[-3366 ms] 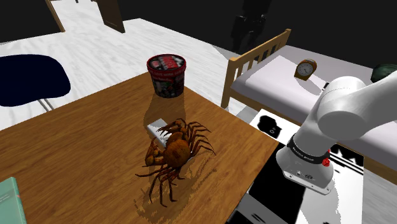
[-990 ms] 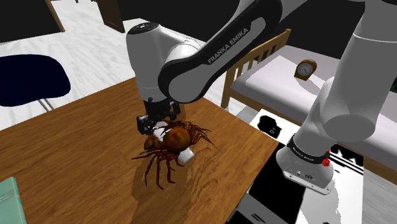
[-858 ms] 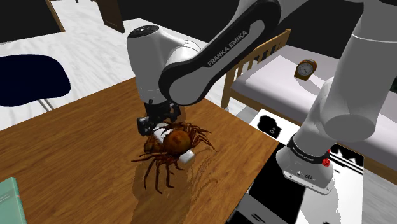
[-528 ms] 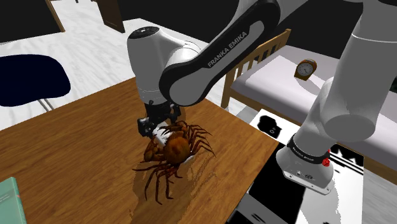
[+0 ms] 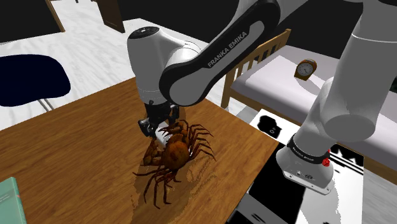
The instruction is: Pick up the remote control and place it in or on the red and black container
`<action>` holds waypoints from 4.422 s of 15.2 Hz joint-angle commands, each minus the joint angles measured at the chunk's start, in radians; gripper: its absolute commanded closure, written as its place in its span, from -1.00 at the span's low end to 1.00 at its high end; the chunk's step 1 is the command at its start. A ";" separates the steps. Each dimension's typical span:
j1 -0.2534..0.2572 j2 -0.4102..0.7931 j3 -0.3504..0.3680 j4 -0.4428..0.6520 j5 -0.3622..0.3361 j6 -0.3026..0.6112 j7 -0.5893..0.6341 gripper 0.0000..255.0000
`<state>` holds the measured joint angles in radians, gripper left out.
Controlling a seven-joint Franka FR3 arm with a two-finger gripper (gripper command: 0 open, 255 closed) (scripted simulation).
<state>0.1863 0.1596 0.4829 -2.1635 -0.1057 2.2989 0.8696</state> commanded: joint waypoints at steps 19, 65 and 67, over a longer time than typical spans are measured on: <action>-0.013 -0.119 0.010 0.095 0.078 -0.200 -0.055 1.00; -0.189 0.162 -0.166 0.826 0.001 -0.658 -0.428 1.00; -0.198 0.223 -0.178 0.917 -0.013 -0.689 -0.458 1.00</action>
<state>-0.0033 0.3558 0.3126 -1.2871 -0.1123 1.6229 0.4310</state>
